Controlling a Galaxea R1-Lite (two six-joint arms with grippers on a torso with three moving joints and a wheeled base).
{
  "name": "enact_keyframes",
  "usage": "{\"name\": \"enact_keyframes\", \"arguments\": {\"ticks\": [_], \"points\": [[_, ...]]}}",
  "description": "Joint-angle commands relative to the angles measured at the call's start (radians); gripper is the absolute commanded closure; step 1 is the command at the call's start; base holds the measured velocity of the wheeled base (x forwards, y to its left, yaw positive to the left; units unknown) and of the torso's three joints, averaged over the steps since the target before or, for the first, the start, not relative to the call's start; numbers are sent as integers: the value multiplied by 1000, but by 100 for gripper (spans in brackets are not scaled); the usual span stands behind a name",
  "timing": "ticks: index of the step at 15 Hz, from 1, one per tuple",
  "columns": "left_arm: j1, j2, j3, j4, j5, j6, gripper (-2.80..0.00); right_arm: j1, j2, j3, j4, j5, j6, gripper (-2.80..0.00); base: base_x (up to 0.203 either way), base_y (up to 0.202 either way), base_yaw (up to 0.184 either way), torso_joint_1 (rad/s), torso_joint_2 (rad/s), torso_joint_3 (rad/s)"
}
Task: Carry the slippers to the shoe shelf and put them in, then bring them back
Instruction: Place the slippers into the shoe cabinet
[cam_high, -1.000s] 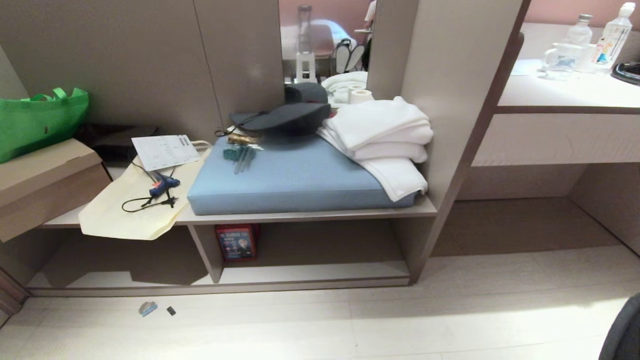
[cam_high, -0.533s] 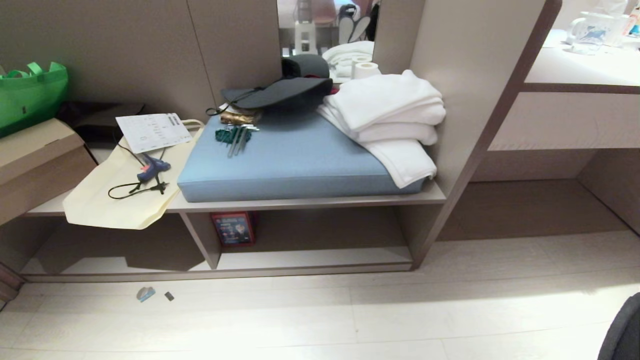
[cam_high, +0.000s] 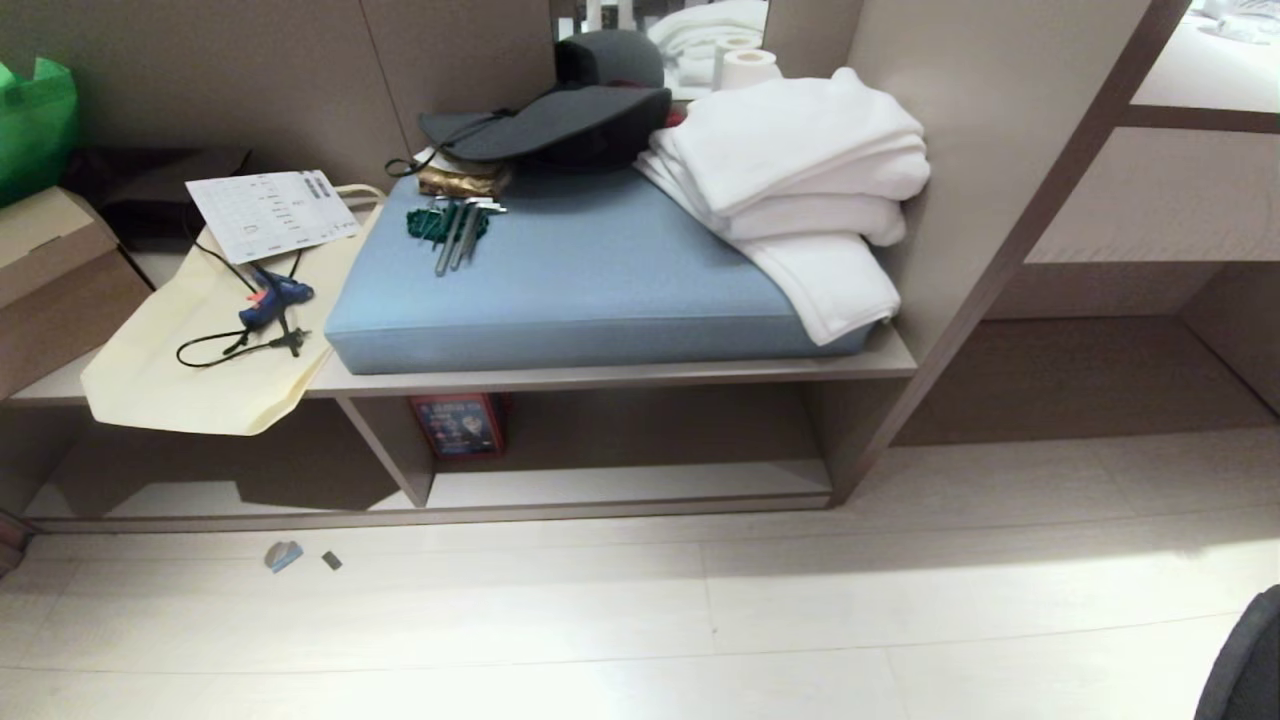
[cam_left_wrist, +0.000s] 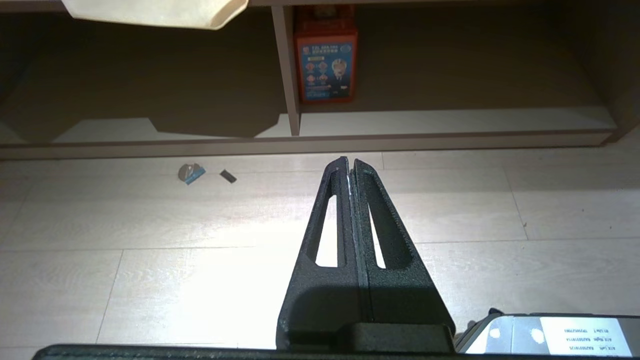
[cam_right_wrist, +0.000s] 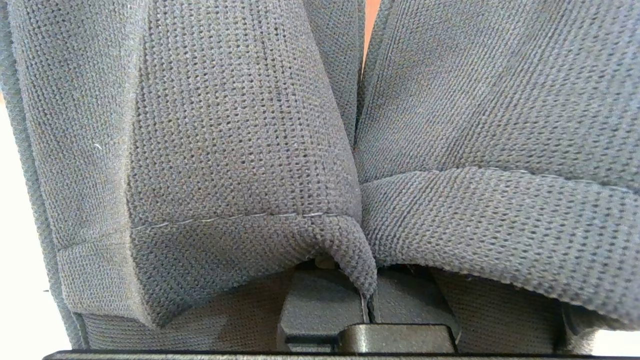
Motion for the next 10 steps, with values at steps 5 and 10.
{"name": "enact_keyframes", "arguments": {"ticks": [5,10], "points": [[0,0,0,0,0,-1,0,0,1,0,1,0,0,0,0,0,0,5,2,-196],[0,1,0,0,0,-2,0,0,1,0,0,-1,-1,0,0,0,0,3,3,-198]]}}
